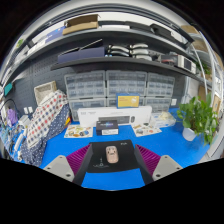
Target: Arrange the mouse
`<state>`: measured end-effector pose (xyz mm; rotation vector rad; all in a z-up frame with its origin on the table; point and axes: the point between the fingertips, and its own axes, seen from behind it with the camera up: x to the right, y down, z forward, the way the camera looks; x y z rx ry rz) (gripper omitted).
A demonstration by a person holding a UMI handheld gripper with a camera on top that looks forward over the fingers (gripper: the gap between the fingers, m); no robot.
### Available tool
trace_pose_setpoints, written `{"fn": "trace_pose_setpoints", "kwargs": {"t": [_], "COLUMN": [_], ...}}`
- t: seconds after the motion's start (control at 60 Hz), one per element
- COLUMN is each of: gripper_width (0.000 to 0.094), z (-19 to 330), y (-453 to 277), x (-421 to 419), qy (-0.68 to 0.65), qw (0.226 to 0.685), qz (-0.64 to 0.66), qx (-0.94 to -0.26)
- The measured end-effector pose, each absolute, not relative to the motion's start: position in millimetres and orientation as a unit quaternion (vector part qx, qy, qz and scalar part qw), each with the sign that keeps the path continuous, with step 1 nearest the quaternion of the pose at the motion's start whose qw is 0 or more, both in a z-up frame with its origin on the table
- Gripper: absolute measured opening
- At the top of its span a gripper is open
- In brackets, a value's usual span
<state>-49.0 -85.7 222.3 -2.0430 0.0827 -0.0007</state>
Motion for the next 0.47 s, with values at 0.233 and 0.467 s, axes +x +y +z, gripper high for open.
{"fn": "trace_pose_setpoints", "kwargs": {"t": [0.233,0.467], "gripper_width": [0.0852,0.0855], "z": [226,219], "y": [-129,-149], "x": [-55,-58], "qy": [0.024,0.024], "qw": [0.522,0.515], "qz": [-0.014,-0.019], "qx": [-0.853,-0.857]}}
